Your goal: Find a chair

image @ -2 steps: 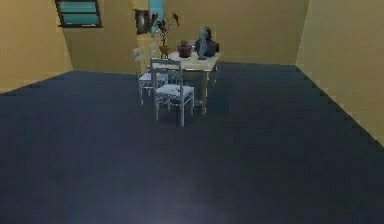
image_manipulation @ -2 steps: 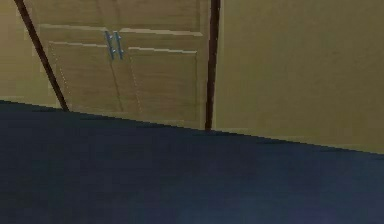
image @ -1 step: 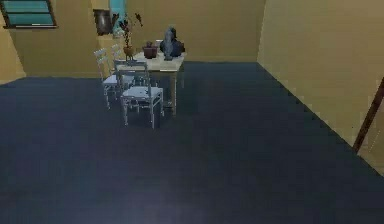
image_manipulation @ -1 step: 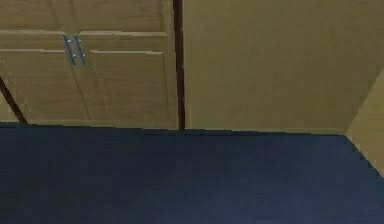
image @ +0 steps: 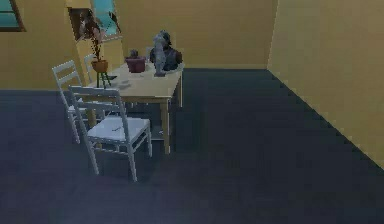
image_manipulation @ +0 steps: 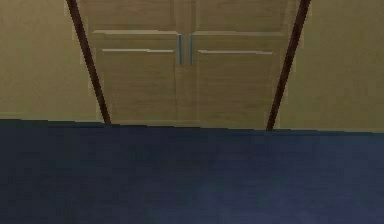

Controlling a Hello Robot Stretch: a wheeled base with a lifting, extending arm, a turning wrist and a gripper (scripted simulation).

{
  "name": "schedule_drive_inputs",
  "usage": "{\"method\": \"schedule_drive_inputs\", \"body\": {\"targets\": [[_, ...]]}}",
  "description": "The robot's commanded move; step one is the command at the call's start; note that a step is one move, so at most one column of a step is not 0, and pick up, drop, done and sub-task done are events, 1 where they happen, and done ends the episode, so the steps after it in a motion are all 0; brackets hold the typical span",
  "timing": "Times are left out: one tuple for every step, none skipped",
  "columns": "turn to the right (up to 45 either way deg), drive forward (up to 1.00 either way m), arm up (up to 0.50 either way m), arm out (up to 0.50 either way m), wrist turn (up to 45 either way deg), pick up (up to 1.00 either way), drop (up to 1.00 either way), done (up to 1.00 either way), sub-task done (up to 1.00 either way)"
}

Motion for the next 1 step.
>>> {"method": "schedule_drive_inputs", "body": {"targets": [[3.0, 0.00, 0.00, 0.00, 0.0, 0.00, 0.00, 0.00, 0.00]]}}
